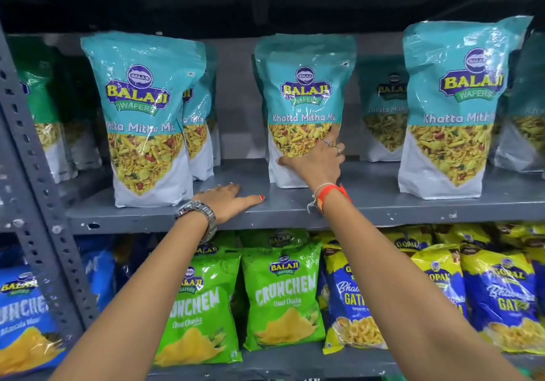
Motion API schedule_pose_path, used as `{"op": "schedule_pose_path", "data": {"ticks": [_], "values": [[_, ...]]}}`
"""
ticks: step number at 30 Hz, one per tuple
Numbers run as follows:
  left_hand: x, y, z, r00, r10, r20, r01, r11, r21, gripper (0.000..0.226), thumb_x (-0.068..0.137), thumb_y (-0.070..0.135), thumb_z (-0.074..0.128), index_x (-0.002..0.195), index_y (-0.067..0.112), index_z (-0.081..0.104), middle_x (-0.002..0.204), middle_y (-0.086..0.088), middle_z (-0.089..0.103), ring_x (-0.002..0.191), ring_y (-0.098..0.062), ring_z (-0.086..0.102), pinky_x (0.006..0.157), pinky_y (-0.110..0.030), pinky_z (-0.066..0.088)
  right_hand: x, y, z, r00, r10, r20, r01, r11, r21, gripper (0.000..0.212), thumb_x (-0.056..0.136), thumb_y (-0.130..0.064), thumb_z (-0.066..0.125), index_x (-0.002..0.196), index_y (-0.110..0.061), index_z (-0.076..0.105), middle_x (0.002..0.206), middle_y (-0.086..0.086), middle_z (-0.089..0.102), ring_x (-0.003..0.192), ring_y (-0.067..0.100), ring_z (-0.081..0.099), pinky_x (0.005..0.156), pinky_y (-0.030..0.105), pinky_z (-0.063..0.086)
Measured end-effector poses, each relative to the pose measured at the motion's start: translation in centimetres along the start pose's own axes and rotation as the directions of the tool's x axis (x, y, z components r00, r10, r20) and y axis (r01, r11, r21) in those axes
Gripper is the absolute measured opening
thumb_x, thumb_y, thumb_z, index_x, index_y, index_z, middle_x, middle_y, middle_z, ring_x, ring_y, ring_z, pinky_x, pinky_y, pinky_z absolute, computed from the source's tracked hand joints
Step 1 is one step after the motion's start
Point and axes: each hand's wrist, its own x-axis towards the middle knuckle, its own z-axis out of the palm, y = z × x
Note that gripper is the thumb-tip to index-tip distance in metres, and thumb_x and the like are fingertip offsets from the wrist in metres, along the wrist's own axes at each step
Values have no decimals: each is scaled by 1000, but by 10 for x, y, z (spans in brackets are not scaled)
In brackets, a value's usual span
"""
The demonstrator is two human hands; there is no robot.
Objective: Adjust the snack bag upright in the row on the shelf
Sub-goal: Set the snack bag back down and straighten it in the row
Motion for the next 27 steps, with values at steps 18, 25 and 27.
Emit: {"op": "schedule_pose_path", "data": {"ticks": [18,25,27], "values": [[-2,4,-3,999,-40,16,40,999,10,110,56,86,19,145,21,25,156,-4,23,140,-27,26,113,-47,23,-70,-2,-57,999,-30,-21,28,996,-91,134,52,-56,84,148,-14,0,136,19,35,123,37,41,89,46,47],[-1,4,-2,999,-42,14,42,999,12,107,58,84,19,145,23,24,156,-4,23,141,-27,25,113,-46,22,-77,-3,-61,999,-44,-20,42,997,-70,137,51,-59,83,148,-16,-2,141,21,31,127,40,38,95,50,44],[-2,4,-2,999,-46,15,46,999,6,107,58,84,19,145,23,24,156,-4,22,141,-27,26,114,-46,22,-78,-3,-62,998,-59,-32,57,996,-67,139,49,-66,79,149,-16,-5,151,22,19,137,43,26,104,58,35]]}}
